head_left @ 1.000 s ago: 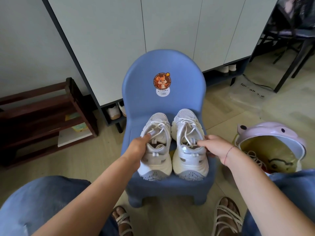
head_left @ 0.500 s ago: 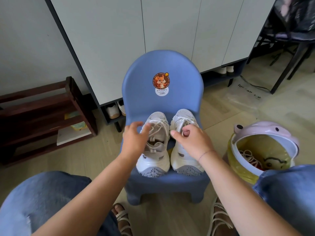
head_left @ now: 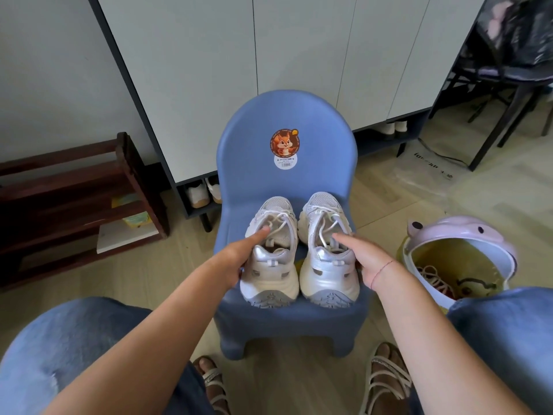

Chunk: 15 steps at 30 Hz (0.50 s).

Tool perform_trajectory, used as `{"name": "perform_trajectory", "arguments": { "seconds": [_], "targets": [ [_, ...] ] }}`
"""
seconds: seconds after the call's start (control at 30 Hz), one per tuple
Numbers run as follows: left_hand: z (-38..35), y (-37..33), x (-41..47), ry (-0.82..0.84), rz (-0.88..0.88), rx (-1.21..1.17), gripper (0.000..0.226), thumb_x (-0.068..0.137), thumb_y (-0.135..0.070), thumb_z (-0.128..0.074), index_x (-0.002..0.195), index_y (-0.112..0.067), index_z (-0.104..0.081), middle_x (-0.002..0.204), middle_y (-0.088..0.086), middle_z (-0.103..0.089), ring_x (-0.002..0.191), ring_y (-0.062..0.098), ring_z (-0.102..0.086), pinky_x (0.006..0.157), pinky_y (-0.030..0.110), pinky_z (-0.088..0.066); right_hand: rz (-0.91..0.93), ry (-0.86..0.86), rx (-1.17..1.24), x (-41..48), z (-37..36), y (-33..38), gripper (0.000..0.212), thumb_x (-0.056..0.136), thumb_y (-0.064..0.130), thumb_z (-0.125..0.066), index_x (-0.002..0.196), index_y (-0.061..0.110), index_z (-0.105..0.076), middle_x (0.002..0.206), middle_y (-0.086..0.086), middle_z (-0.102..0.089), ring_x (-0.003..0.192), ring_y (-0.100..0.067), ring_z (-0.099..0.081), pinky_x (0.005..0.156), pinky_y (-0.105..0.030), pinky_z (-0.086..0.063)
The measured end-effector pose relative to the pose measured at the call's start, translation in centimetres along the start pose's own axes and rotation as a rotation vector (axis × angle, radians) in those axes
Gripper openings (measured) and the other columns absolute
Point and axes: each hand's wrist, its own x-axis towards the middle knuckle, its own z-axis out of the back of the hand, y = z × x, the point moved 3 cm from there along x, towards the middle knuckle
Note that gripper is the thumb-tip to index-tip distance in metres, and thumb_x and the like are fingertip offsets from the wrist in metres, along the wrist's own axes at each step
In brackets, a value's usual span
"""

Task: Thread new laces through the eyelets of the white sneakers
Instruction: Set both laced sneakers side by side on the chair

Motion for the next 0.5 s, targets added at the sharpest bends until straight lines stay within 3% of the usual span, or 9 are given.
{"name": "perform_trajectory", "arguments": {
  "seconds": [0.17, 0.27, 0.4, 0.5],
  "targets": [
    [-0.6, -0.1, -1.1, -0.016, -0.088, -0.04, 0.044, 0.081, -0.054, -0.066, 0.107, -0.019, -0.063, 0.091, -0.003, -0.067, 0.08, 0.01, -0.059, 0.066, 0.024, -0.044, 0.11, -0.007, 0.207, -1.1, -0.1, -1.0, 0.051, 0.081, 0.014, -0.067, 0.129, 0.019, -0.051, 0.113, -0.007, -0.068, 0.094, -0.024, -0.068, 0.075, -0.034, -0.052],
    [-0.1, -0.6, -2.1, -0.015, -0.199, -0.029, 0.052, 0.08, -0.049, -0.069, 0.121, -0.018, -0.061, 0.108, 0.001, -0.069, 0.084, 0.009, -0.064, 0.048, 0.014, -0.047, 0.207, 0.011, 0.247, -2.7, -0.8, 0.1, 0.059, 0.081, 0.006, -0.068, 0.132, 0.024, -0.046, 0.115, -0.006, -0.067, 0.1, -0.023, -0.066, 0.084, -0.037, -0.052],
    [3.7, -3.0, -4.4, -0.078, -0.342, -0.024, 0.072, 0.068, -0.057, -0.076, 0.129, -0.022, -0.059, 0.118, 0.0, -0.068, 0.102, 0.014, -0.065, 0.065, 0.017, -0.046, 0.345, 0.093, 0.264, -5.2, -4.0, 3.5, 0.048, 0.083, 0.0, -0.064, 0.124, 0.022, -0.052, 0.097, 0.003, -0.073, 0.087, -0.013, -0.07, 0.073, -0.026, -0.054],
    [7.6, -5.4, -7.5, -0.118, -0.472, -0.017, 0.048, 0.08, -0.048, -0.069, 0.121, -0.023, -0.065, 0.109, -0.002, -0.072, 0.1, 0.015, -0.067, 0.068, 0.017, -0.046, 0.41, 0.175, 0.262, -6.5, -8.0, 6.5, 0.05, 0.083, -0.002, -0.064, 0.123, 0.024, -0.051, 0.088, 0.012, -0.074, 0.083, -0.007, -0.07, 0.065, -0.02, -0.054]
  ]
}}
